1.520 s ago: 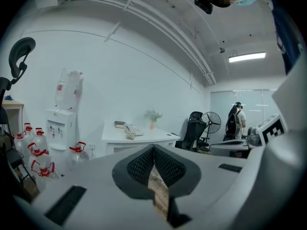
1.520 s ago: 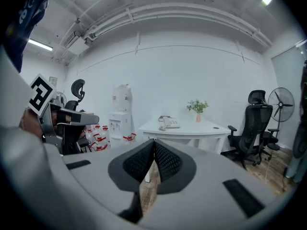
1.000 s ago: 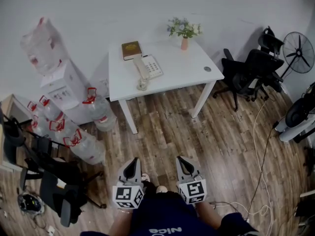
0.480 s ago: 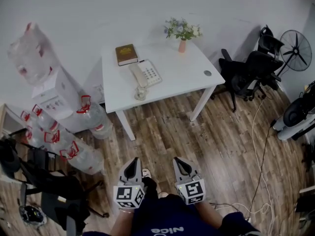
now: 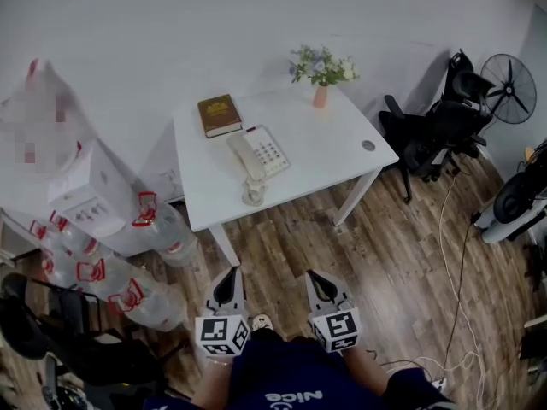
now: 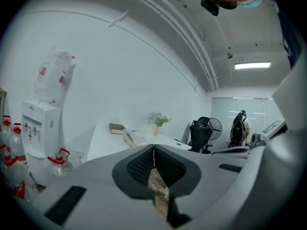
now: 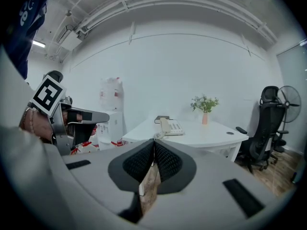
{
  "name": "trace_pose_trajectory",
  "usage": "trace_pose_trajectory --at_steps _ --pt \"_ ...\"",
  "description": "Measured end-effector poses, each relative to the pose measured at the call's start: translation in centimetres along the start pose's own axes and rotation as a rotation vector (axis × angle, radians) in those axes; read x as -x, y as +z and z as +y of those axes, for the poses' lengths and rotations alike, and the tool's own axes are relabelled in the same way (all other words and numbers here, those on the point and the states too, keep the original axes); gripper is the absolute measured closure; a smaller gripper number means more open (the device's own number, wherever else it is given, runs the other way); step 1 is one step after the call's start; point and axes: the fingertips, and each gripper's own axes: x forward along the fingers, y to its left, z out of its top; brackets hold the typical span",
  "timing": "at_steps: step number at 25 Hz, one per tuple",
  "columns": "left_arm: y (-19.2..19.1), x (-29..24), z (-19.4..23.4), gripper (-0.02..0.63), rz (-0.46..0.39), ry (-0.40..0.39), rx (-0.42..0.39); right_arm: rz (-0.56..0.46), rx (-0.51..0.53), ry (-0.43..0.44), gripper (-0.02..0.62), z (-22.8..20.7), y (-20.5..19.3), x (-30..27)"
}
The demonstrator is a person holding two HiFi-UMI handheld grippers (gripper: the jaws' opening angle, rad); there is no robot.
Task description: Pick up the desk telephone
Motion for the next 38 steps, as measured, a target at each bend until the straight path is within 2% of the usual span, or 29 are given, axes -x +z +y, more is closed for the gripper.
trace_pose_trajectory --at_steps 8,15,19,25,38 --pt "0.5 -2.7 2.0 0.589 0.016 -0.042 0.007 0.017 -0.035 -0.040 0.572 0.4 0.0 -2.6" --pt "0.7 -4.5 3.1 0.589 0.023 -0.032 0.024 0.041 -0.029 -0.027 0.572 -0.1 -0.2 -5.0" --pt "0.4 -6.0 4.2 0.589 0.033 0.008 0.041 0.056 -0.026 0.009 0.572 -1.2 -0.5 -7.2" --pt "1.1 -10.7 5.6 0.589 0.034 0.085 0.050 0.053 -0.008 0.083 0.572 -4.8 0.8 -13.6" --pt "3.7 -23.5 7.1 0.589 0.030 0.254 0.101 0.036 0.005 0.267 0.572 -14.2 5.1 -27.3"
